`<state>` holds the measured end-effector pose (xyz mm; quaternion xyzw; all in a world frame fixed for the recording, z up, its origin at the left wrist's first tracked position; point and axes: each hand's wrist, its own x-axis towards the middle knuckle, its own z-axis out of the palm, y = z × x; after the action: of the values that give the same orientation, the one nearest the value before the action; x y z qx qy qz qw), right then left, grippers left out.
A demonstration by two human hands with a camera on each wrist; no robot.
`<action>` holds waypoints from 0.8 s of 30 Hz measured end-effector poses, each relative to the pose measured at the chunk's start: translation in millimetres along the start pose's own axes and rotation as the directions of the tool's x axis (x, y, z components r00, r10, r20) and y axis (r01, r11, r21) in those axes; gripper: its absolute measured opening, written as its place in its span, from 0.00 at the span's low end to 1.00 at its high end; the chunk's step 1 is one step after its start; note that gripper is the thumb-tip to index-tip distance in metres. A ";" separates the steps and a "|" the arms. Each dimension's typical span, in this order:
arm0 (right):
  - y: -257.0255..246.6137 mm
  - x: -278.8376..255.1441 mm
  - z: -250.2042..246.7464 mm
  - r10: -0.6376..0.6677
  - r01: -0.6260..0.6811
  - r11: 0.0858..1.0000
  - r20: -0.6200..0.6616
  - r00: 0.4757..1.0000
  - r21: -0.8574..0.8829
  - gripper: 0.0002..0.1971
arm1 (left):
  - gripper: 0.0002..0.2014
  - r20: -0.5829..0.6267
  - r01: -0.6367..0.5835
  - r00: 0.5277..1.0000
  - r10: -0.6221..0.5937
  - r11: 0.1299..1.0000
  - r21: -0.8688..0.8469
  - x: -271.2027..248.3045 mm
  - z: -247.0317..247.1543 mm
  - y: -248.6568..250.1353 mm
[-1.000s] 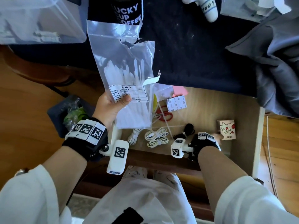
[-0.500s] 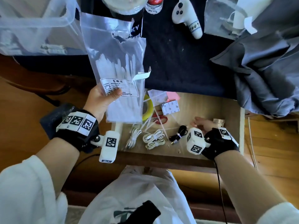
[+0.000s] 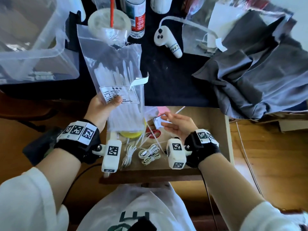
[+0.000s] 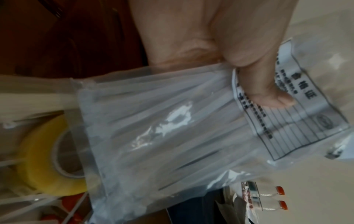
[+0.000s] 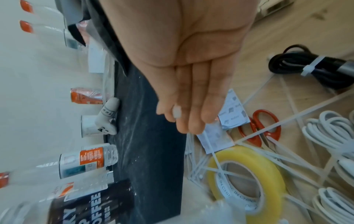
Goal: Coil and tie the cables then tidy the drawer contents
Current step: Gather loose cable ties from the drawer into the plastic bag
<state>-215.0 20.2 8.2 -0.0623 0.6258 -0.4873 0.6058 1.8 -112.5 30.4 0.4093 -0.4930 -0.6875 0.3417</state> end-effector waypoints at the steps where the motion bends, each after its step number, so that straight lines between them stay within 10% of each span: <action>1: -0.4 0.3 1.3 0.002 -0.001 1.000 0.031 1.000 -0.011 0.09 | 0.36 0.004 -0.003 1.000 0.003 1.000 0.002 1.3 0.1 1.5; 5: 5.2 3.4 0.4 0.004 0.001 0.999 0.119 0.993 -0.043 0.24 | 0.34 -0.008 0.004 1.000 -0.004 1.000 -0.010 0.6 -13.0 2.9; 10: 14.3 20.7 24.0 -0.110 0.106 0.971 -0.004 0.994 -0.214 0.05 | 0.29 -0.068 0.033 0.997 -0.036 0.999 -0.042 -8.0 -36.7 -0.8; 17: 24.6 62.0 70.0 -0.199 0.109 0.813 -0.098 0.975 -0.573 0.15 | 0.35 -0.123 0.029 0.992 -0.038 0.997 -0.075 -14.7 -56.2 -9.1; 24: 43.6 90.8 99.9 -0.102 -0.005 0.916 -0.245 0.964 -0.401 0.24 | 0.37 -0.162 0.044 0.985 -0.060 0.994 -0.103 -14.8 -70.8 -8.3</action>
<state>-134.3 -71.4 -64.2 -0.1351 0.7842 -0.3686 0.4806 71.4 -125.4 13.2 0.4602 -0.4174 -0.6835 0.3832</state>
